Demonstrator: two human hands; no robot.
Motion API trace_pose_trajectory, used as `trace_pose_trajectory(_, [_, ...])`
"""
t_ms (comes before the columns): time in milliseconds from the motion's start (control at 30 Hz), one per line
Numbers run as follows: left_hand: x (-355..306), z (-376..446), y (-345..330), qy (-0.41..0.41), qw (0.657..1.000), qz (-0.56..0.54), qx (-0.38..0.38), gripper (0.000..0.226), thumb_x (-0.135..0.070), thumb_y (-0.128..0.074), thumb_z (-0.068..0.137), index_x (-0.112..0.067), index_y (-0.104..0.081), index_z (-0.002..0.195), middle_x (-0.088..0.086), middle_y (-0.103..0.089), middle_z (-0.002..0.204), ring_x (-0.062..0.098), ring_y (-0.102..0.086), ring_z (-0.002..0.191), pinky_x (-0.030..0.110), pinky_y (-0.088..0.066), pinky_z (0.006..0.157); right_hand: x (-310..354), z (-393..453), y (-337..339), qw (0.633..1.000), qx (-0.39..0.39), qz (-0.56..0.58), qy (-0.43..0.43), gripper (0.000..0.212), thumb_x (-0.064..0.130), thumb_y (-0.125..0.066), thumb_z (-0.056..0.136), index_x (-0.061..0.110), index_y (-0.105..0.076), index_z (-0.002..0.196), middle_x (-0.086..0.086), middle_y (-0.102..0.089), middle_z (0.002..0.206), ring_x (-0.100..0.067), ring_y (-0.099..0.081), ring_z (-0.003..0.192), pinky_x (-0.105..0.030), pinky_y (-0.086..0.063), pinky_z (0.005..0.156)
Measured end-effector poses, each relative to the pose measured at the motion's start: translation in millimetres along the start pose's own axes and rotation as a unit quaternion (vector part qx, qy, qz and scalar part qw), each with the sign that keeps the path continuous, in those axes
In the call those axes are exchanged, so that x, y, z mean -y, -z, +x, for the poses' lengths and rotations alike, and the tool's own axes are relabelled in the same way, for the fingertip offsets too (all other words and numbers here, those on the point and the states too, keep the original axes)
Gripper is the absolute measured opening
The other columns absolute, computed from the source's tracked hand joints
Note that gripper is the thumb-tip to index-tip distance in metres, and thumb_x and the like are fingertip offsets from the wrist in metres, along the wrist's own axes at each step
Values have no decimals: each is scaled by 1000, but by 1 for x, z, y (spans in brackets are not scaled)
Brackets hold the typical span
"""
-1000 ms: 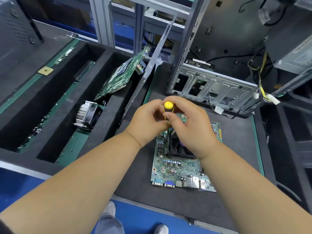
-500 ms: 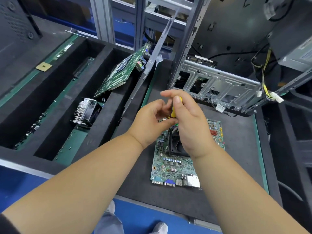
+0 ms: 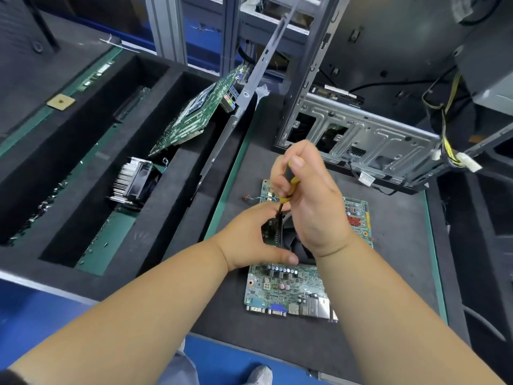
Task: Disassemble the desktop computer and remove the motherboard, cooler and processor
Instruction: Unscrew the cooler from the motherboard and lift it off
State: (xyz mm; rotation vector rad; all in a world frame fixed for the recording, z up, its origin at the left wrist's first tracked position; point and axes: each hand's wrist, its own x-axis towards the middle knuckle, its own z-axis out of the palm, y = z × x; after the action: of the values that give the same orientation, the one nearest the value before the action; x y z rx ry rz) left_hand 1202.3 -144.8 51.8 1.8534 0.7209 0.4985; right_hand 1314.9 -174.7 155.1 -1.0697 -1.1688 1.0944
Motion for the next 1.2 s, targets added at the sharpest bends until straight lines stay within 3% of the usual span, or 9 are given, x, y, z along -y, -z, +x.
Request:
trace_pose_trajectory(100, [4, -1, 0, -18, 999, 26, 13, 100, -56, -87, 55, -24, -44, 139, -11, -45, 140, 1, -39, 132, 28, -32, 114, -1, 3, 1, 1000, 2, -11, -7, 18, 32, -44, 91, 15, -42, 86, 0, -41, 67, -19, -32, 64, -30, -29, 63])
trace_pose_trajectory(267, [9, -1, -5, -47, 999, 0, -23, 87, -58, -85, 59, -37, -47, 134, -16, -51, 133, -1, -46, 127, 29, -39, 109, 2, -2, -5, 999, -37, -28, -13, 21, 35, -52, 89, 14, -52, 87, -8, -54, 82, -20, -50, 75, -31, -40, 72])
trace_pose_trajectory(400, [10, -2, -8, -44, 998, -21, -37, 77, -52, -86, 61, -47, -46, 126, -24, -52, 126, -3, -49, 120, 19, -40, 101, 0, -7, -9, 998, -58, -8, -2, 21, 29, -46, 98, 15, -59, 90, -5, -51, 75, -21, -46, 75, -29, -39, 70])
trace_pose_trajectory(533, [9, -3, -8, -28, 999, -21, -41, 64, -52, -83, 60, -52, -48, 114, -33, -53, 113, -10, -52, 109, 6, -38, 87, -6, -4, -20, 1000, -3, -7, 4, 31, 23, -38, 98, 5, -52, 78, 7, -44, 65, -9, -39, 60, -19, -32, 58])
trace_pose_trajectory(733, [14, -4, -6, -3, 999, -36, -13, 98, -57, -86, 58, -36, -40, 143, -8, -39, 150, 16, -29, 144, 44, -30, 116, 2, 6, -7, 999, -10, 44, -18, 22, 28, -48, 92, 10, -42, 79, -2, -34, 58, -15, -26, 52, -28, -23, 52])
trace_pose_trajectory(867, [13, -5, -7, -31, 998, -44, -26, 87, -53, -86, 61, -40, -45, 137, -13, -45, 143, 8, -40, 136, 43, -37, 112, -1, -4, -11, 997, -64, -20, -32, 27, 39, -50, 94, 13, -51, 85, -3, -55, 78, -19, -49, 69, -32, -41, 67])
trace_pose_trajectory(1000, [11, -5, -10, -11, 998, -60, -32, 70, -45, -86, 61, -48, -51, 121, -18, -56, 116, 6, -57, 106, 39, -50, 95, -9, -10, -20, 990, -133, -44, 25, 36, 38, -35, 102, 16, -51, 78, -2, -43, 65, -18, -37, 62, -31, -33, 60])
trace_pose_trajectory(1100, [10, -8, -4, -13, 998, -55, -34, 66, -53, -83, 60, -50, -51, 118, -27, -56, 114, -2, -55, 107, 25, -45, 94, -7, 3, -24, 997, -77, -19, -7, 49, 34, -29, 100, 12, -44, 59, -8, -32, 52, -18, -26, 49, -27, -22, 49])
trace_pose_trajectory(1200, [10, -10, 0, -18, 998, -45, -28, 79, -55, -82, 60, -32, -53, 130, -20, -56, 126, -1, -50, 120, 21, -39, 104, -1, 13, -23, 998, 22, 5, -54, 47, 42, -37, 95, 10, -45, 63, 0, -29, 49, -15, -20, 46, -25, -16, 48])
